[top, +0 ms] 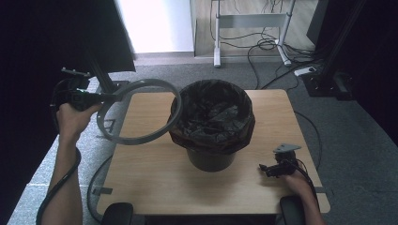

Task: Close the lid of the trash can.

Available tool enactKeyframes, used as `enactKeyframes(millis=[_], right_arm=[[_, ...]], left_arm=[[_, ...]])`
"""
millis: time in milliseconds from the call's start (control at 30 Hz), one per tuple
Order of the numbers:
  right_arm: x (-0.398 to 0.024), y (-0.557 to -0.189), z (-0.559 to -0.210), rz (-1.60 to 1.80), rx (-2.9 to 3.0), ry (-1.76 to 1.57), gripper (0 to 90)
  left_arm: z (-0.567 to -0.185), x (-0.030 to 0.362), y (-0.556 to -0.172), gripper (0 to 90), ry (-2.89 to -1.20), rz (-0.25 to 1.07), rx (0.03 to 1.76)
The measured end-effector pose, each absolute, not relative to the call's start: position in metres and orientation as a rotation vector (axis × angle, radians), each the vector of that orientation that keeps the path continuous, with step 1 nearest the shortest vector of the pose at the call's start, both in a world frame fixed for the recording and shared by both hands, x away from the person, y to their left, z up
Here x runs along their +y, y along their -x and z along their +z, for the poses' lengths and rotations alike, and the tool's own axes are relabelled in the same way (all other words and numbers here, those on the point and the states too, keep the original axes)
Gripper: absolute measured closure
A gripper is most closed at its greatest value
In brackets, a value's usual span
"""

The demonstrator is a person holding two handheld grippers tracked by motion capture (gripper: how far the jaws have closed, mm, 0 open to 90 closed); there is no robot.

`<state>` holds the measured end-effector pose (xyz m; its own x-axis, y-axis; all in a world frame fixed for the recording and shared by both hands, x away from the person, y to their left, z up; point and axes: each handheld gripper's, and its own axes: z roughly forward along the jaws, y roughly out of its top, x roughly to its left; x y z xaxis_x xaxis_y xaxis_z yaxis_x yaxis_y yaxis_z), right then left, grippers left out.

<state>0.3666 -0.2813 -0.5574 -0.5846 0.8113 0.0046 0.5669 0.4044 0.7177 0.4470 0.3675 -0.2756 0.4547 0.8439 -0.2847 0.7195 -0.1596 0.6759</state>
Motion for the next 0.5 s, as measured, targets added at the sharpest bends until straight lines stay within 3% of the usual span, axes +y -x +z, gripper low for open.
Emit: enactKeyframes(millis=[500], right_arm=[[-0.281,-0.367,-0.558,0.987,2.32,-1.191,0.0]], left_arm=[[-0.27,0.297,-0.472,79.2,-1.975,0.156,1.207]])
